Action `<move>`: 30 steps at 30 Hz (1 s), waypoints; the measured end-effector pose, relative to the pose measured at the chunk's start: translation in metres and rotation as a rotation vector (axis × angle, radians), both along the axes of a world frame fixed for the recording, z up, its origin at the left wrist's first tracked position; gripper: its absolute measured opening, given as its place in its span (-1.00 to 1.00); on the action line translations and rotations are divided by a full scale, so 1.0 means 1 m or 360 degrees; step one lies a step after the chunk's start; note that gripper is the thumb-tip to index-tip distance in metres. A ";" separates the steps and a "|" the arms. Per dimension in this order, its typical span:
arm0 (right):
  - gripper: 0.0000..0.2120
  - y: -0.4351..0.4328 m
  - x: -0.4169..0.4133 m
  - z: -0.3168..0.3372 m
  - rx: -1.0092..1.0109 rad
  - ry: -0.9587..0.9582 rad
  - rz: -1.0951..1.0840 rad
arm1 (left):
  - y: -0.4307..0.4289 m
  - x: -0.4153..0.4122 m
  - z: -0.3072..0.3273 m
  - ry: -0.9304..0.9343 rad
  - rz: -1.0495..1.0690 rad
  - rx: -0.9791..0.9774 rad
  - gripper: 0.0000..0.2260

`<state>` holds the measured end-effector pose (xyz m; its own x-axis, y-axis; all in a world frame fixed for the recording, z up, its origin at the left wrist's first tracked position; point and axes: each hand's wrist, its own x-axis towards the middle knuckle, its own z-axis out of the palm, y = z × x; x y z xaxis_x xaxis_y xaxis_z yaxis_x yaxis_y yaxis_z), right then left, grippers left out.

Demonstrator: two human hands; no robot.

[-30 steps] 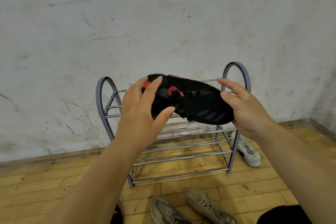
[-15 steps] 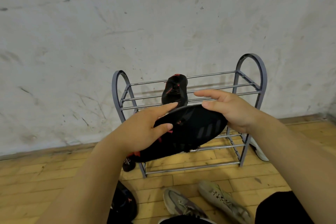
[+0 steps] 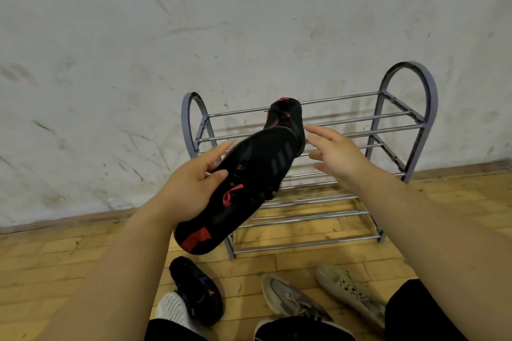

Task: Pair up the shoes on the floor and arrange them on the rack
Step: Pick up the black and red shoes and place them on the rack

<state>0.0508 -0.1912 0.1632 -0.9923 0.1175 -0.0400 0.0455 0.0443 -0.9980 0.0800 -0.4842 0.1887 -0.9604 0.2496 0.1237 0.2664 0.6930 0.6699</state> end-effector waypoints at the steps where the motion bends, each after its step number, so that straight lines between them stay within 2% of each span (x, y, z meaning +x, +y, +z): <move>1: -0.67 -0.006 -0.002 -0.001 -0.0002 -0.0023 0.0001 | -0.004 -0.002 -0.001 0.0015 0.0067 0.0005 -0.47; 7: -0.50 -0.042 -0.009 -0.009 -0.0049 -0.0139 0.0010 | -0.012 -0.009 -0.009 0.0065 0.0372 0.0097 -0.49; 12: -0.41 -0.045 -0.016 -0.017 -0.0275 -0.0027 -0.0119 | -0.008 -0.011 -0.015 0.0048 0.0490 0.0270 -0.50; 15: -0.38 -0.035 -0.012 -0.011 -0.0258 0.0021 -0.0133 | -0.004 -0.015 -0.017 0.0054 0.0545 0.0345 -0.52; 20: -0.42 -0.008 0.001 0.000 0.0047 0.0203 -0.0191 | 0.006 -0.016 -0.015 0.0093 0.0550 0.0444 -0.51; 23: -0.53 0.012 0.013 0.011 0.0264 0.0395 -0.0329 | 0.015 -0.014 -0.010 0.0135 0.0550 0.0495 -0.52; 26: -0.68 0.034 0.023 0.023 0.0234 0.0526 -0.0597 | 0.024 -0.010 -0.005 0.0190 0.0547 0.0570 -0.53; 30: -0.78 0.051 0.035 0.034 0.0132 0.0685 -0.0870 | 0.034 -0.007 -0.003 0.0212 0.0579 0.0577 -0.53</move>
<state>0.0862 -0.1401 0.1969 -0.7155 0.5901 0.3739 -0.3154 0.2047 -0.9266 0.0731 -0.4498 0.1861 -0.9470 -0.1781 0.2674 0.1514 0.4867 0.8603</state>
